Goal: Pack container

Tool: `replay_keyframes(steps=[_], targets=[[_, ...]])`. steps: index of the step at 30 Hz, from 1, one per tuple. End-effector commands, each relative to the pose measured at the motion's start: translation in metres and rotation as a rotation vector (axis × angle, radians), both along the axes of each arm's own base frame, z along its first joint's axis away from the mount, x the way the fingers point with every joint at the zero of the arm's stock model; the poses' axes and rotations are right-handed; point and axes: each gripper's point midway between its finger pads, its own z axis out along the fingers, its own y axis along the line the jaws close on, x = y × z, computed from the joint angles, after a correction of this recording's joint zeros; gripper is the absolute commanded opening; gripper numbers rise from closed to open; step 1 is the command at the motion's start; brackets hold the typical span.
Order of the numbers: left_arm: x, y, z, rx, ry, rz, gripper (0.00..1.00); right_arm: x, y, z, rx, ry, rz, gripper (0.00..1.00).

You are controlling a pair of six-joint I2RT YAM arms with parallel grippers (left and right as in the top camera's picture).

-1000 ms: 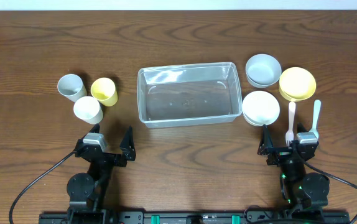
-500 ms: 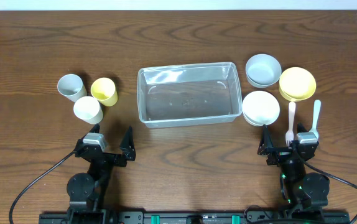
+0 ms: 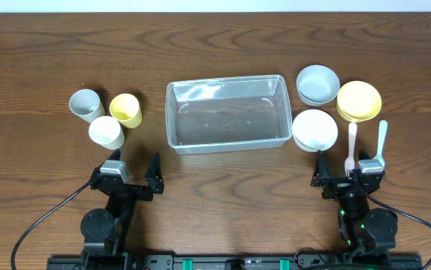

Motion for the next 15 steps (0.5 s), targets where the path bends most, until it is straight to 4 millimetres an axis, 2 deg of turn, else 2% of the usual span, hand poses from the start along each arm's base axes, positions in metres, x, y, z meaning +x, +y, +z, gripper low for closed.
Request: replay_keyframes(steps=[1,7,12,15], targets=[[-0.0005,-0.0002,-0.0159,0.018,0.042,-0.005,0.98,0.0,0.0001,-0.0012,-0.009,-0.001,0.003,0.99],[-0.0003,-0.0004,-0.0144,0.016,0.036,-0.006,0.98,-0.0002,0.0019,-0.001,0.002,-0.001,0.013,0.99],[-0.0006,-0.0005,-0.0155,-0.114,0.068,0.008,0.98,0.0,0.0039,-0.0036,0.04,0.016,0.021,0.99],[-0.0008,-0.0002,-0.0101,-0.126,0.063,0.011,0.98,0.0001,0.0029,-0.0104,0.036,0.06,0.014,0.99]])
